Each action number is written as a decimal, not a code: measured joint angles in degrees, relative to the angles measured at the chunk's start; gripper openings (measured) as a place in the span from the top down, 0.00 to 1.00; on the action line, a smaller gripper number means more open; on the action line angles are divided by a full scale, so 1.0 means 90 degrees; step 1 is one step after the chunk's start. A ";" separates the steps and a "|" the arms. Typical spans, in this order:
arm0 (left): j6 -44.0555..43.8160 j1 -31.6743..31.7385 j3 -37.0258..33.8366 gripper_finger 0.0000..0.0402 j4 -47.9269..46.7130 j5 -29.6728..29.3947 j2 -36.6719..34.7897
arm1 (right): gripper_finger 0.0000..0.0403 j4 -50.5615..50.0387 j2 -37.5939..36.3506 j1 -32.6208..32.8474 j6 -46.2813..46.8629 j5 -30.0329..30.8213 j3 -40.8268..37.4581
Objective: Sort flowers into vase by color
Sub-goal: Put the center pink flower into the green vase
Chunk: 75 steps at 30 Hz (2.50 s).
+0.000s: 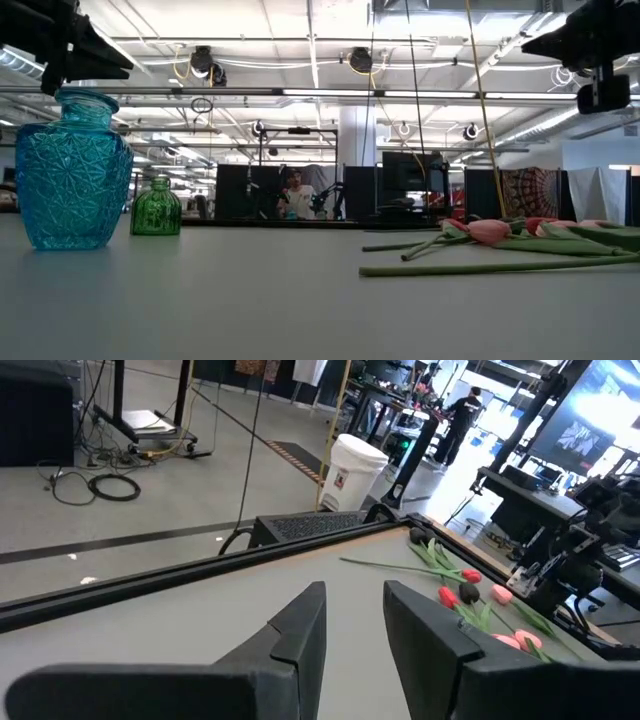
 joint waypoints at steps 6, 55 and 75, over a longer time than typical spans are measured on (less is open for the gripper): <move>-0.0001 -0.0001 0.0000 0.73 -0.0001 0.0000 0.0000 | 0.99 0.0500 0.0057 -0.0002 -0.0095 -0.0060 0.0000; -0.0001 0.0000 0.0001 0.73 0.0001 0.0000 0.0001 | 0.99 -0.6518 0.9269 0.1280 0.1720 -0.1340 0.7186; 0.0000 0.0000 -0.0001 0.73 0.0001 0.0000 0.0000 | 0.84 -0.5477 0.9951 0.1933 0.2174 -0.2133 0.5330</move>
